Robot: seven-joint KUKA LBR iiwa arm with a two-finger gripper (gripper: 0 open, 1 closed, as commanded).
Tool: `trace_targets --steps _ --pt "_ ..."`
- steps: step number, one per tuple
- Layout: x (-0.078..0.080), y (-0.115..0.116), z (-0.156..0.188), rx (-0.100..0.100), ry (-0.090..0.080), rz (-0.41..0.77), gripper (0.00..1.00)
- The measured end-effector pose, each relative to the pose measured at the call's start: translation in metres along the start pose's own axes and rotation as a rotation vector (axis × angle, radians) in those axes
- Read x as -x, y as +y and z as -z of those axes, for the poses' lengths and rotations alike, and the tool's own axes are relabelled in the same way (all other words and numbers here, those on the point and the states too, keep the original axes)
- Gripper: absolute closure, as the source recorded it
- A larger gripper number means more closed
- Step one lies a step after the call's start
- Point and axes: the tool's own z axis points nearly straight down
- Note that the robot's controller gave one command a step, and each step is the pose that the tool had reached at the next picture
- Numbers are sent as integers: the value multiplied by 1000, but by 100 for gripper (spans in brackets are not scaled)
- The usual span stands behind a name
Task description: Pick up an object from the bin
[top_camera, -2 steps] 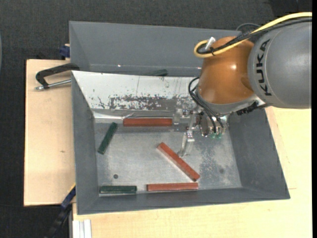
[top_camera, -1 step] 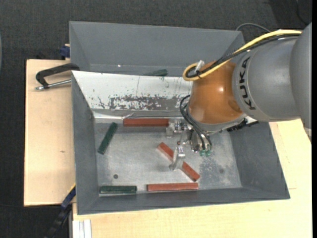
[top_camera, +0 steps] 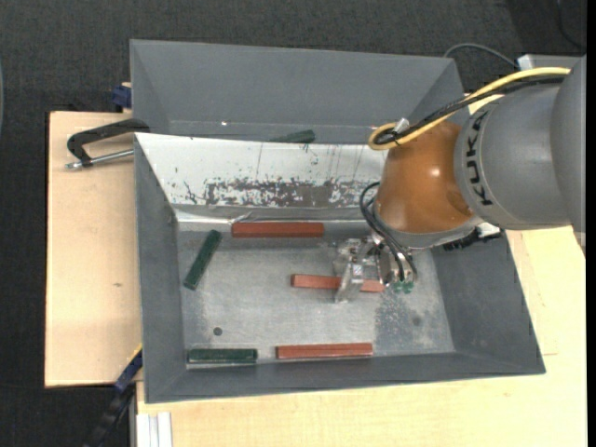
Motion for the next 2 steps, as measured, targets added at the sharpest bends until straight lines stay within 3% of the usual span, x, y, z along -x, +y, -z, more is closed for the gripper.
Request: trace_targets --steps 1,2 --pt "0 0 0 0 0 0 100" --pt "-10 23 159 0 -3 -86 100"
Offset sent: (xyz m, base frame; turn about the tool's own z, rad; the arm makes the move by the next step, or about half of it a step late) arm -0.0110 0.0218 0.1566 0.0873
